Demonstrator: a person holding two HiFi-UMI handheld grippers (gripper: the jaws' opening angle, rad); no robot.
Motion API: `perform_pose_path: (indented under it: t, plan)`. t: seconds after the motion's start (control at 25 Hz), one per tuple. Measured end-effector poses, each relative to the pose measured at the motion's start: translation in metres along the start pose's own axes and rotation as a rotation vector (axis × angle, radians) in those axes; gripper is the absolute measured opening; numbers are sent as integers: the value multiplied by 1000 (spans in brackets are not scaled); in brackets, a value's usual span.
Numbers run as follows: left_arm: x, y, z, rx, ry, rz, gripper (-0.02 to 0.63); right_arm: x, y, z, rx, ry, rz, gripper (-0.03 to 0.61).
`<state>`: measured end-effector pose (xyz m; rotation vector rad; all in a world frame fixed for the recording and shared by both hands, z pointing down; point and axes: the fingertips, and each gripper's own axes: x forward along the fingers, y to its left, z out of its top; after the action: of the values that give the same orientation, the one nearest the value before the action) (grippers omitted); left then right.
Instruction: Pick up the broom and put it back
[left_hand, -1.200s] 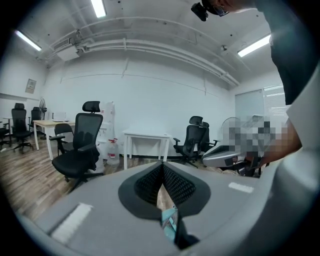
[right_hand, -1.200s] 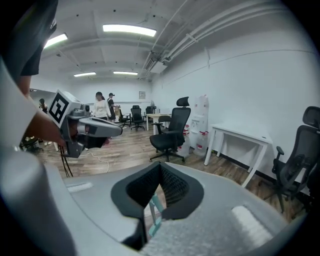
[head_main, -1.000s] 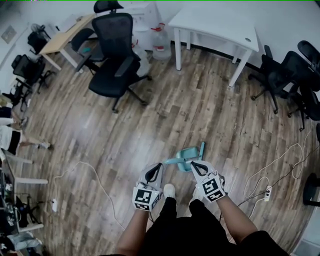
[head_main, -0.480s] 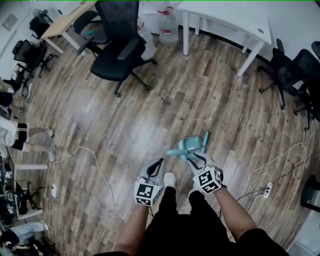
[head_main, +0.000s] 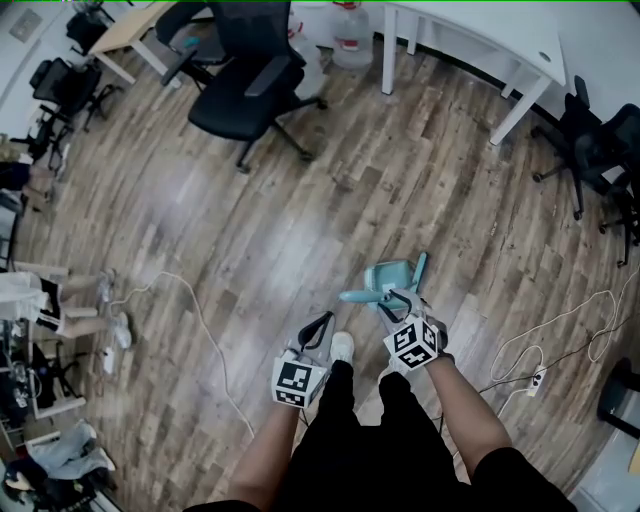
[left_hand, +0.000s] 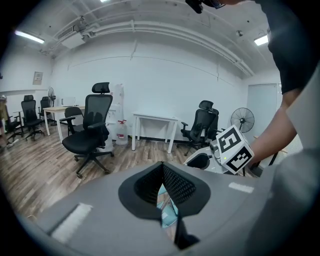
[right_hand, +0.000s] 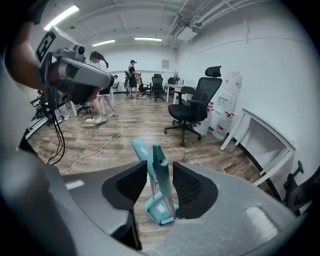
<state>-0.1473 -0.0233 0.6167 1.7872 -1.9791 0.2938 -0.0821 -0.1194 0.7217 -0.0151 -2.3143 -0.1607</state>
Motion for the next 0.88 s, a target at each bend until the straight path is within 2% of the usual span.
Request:
perform_pose_path:
  t: [0.24, 0.44, 0.56, 0.88]
  plan:
    - [1, 6, -4, -1, -13, 14, 17, 12, -2, -7, 0, 13, 14, 169]
    - [3, 9, -9, 0, 2, 13, 17, 16, -6, -11, 54, 24, 18, 158]
    - [4, 9, -9, 2, 9, 9, 17, 18, -3, -9, 25, 20, 29, 115]
    - [9, 7, -7, -3, 7, 11, 17, 17, -7, -11, -31, 0, 11, 100]
